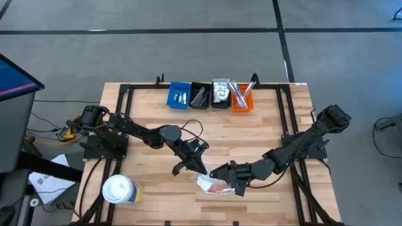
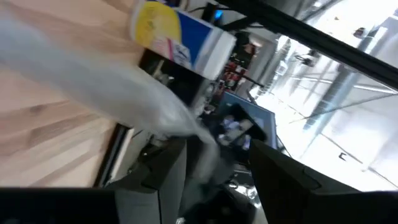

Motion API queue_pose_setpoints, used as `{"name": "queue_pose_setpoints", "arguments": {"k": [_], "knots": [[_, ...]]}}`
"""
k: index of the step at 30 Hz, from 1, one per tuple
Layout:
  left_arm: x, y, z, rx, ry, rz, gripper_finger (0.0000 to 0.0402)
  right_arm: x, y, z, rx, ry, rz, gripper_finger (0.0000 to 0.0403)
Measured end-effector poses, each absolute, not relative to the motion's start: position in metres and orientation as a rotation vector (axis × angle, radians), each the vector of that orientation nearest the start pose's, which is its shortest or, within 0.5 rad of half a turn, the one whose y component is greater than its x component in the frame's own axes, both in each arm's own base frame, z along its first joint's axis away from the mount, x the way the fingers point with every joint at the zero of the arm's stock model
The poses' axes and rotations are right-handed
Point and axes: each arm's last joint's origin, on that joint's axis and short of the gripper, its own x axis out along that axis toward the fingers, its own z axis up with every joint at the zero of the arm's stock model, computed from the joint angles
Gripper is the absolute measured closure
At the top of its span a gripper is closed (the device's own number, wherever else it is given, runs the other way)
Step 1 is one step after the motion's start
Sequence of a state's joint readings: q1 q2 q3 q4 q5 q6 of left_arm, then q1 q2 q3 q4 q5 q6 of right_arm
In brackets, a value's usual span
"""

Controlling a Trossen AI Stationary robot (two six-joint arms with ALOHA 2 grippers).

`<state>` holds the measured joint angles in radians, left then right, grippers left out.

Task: Pick & Place Travel size toiletries
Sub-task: Put the white vanity pack into the right black bin

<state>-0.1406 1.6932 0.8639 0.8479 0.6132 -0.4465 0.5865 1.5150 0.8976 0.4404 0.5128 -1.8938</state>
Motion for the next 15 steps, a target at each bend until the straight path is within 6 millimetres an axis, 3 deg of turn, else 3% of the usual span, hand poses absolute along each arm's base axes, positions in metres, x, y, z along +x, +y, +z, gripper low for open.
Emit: {"name": "queue_pose_setpoints", "arguments": {"k": [15], "knots": [[0.349, -0.061, 0.228, -0.425, 0.130, -0.698, 0.0401, 0.279, 0.180, 0.248, -2.007, 0.074, 0.262, 0.0247]]}}
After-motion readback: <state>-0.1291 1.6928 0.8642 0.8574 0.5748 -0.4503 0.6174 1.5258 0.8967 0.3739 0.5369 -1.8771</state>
